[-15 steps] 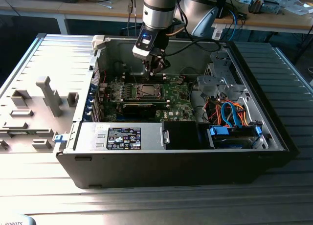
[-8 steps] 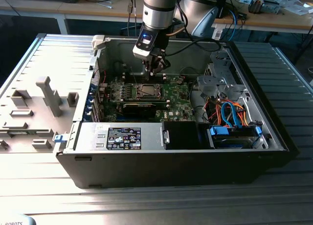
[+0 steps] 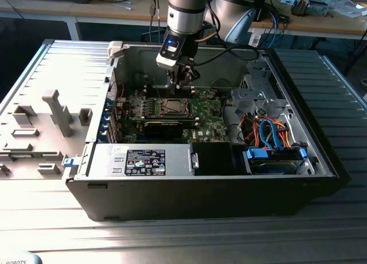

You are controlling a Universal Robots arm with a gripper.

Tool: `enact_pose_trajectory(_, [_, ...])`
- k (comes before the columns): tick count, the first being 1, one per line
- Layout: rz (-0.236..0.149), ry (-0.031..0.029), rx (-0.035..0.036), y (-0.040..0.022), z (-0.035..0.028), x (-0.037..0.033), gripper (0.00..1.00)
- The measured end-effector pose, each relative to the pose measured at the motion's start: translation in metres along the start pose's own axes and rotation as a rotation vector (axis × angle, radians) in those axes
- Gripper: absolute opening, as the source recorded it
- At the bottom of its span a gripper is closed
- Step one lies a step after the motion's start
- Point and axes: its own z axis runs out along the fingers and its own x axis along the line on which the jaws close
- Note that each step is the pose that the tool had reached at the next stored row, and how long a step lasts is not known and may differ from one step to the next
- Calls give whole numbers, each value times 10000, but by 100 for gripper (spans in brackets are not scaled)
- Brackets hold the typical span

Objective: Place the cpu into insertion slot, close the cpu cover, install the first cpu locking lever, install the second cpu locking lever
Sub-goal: 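Install the first cpu locking lever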

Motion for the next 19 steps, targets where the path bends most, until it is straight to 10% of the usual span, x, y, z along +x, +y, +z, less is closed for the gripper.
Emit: enact_pose_trajectory(19, [-372, -23, 0, 0, 0, 0, 11])
